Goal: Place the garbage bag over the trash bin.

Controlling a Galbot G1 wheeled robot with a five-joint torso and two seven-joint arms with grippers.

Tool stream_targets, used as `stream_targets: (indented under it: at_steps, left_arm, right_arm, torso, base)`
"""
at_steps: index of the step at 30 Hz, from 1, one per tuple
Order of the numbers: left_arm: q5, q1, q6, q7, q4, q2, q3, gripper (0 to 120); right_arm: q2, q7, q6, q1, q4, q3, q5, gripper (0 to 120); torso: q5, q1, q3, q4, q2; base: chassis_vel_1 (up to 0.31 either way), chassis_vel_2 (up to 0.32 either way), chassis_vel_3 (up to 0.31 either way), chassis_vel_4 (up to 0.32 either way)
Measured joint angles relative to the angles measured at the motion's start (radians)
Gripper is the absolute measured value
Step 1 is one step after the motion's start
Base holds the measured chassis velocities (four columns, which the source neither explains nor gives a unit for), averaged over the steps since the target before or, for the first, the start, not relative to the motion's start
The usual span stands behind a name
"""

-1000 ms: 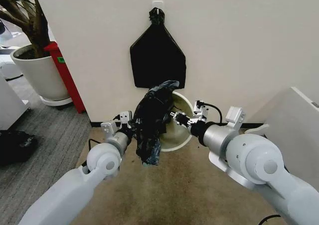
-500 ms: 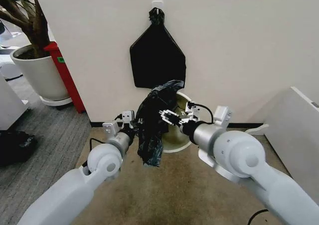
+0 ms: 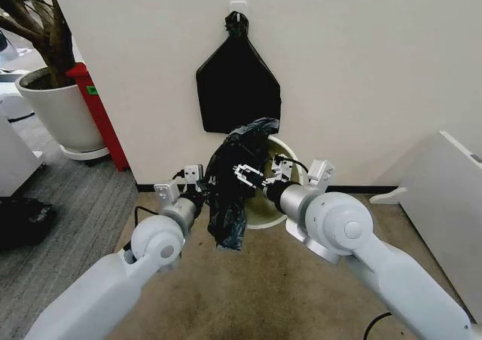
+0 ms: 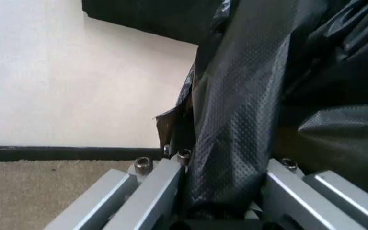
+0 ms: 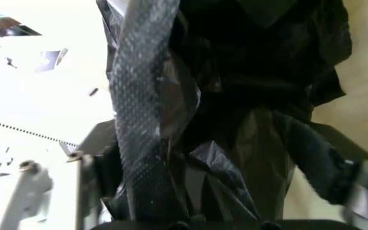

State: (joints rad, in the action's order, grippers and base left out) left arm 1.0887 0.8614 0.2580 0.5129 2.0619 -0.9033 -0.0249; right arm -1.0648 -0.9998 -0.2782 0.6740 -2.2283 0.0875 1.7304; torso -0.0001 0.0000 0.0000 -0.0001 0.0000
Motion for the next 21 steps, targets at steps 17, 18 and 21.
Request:
stream_targets:
  at_steps: [17,18,21]
  left_arm:
    - [0.000,-0.013,0.002,-0.003,-0.011,-0.005,0.001,0]
    - [-0.001,-0.013,0.002,-0.003,-0.011,-0.005,0.001,0]
    - [0.000,-0.016,0.002,-0.004,-0.013,-0.006,0.000,0]
  right_arm:
    - [-0.014,0.013,0.007,-0.019,0.028,0.021,-0.015,10]
    - [-0.015,0.014,0.007,-0.020,0.029,0.022,-0.016,3]
    - [-0.015,0.015,0.008,-0.020,0.029,0.022,-0.018,0]
  torso:
    - [0.0000,0.000,0.000,0.0000,0.000]
    - [0.0000,0.000,0.000,0.0000,0.000]
    - [0.0000,0.000,0.000,0.0000,0.000]
  base:
    - [0.000,0.000,0.000,0.000]
    - [0.000,0.000,0.000,0.000]
    - [0.000,0.000,0.000,0.000]
